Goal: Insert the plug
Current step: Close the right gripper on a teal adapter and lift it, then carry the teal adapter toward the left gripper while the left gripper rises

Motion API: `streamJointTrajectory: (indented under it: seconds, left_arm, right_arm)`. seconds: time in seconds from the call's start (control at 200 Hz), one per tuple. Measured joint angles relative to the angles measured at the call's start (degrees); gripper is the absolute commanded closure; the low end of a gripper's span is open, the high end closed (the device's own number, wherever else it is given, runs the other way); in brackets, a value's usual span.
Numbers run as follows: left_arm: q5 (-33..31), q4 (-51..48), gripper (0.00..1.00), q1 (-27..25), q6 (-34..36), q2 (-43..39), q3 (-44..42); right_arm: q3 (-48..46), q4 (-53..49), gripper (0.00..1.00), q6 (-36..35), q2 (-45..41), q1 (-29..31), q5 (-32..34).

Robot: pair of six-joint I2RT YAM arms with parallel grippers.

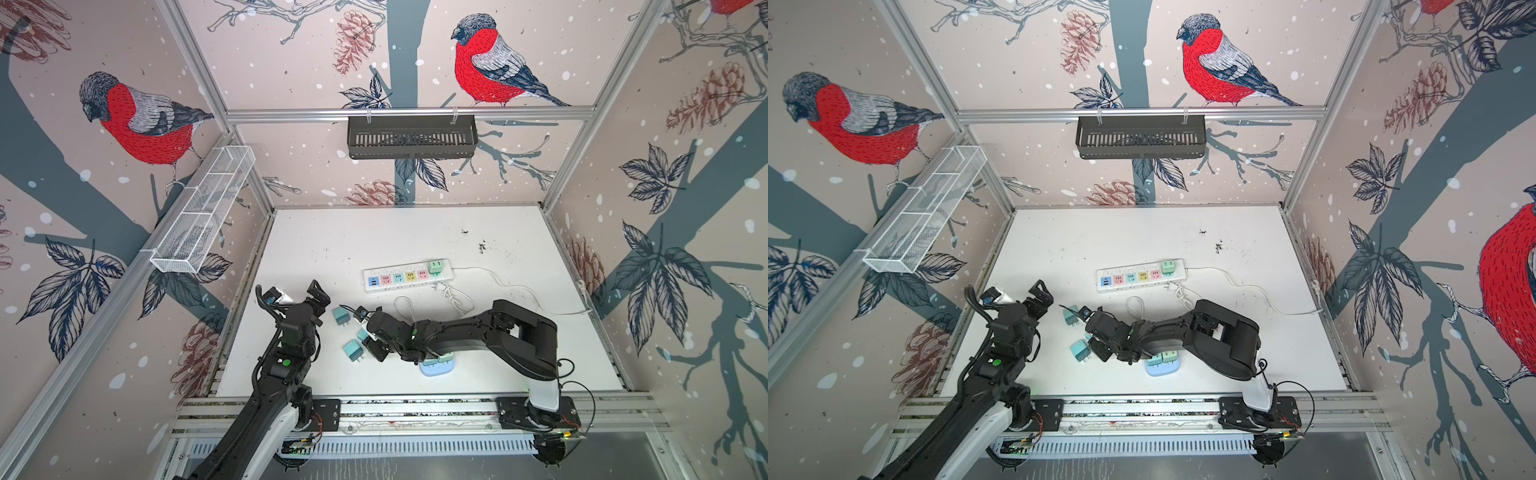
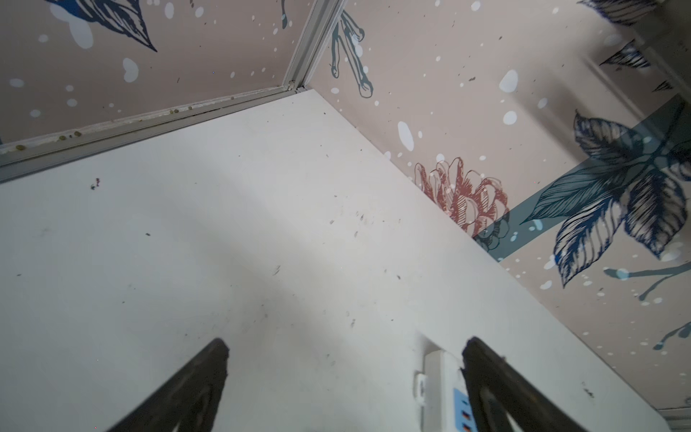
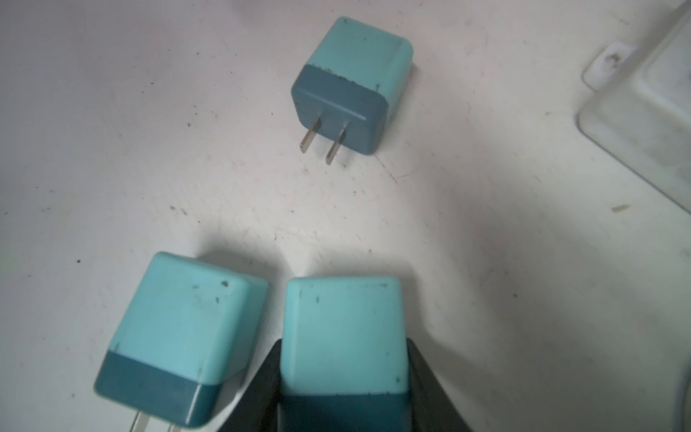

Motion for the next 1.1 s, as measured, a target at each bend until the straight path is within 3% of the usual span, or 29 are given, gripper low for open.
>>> streamJointTrajectory:
  seconds: [0.135,0.295,0.48,1.101]
  left_arm:
    - [3.3,-9.0,0.03,-2.3,-5.8,2.4,11.8]
    - [8.3,-11.6,0.03,-7.5,-8.9,3.7,13.6]
    - [11.0,-10.8,0.03,-8.1,-9.3,5.9,16.4]
    - [8.1,-12.2,0.03,-8.6,-15.8,7.0,17.9]
  right_arm:
    - [-2.3,2.3,0.76,-0.2,-3.6,-4.6,-2.2]
    - [-5.8,6.3,0.81,-2.5,-8.7,-10.7,-3.5]
    - [-6.0,9.7,0.85,-4.4,-12.3,-14.8,-5.0]
    - [-9.1,15.3,0.86,-7.4,-17.6,-16.8,-6.2]
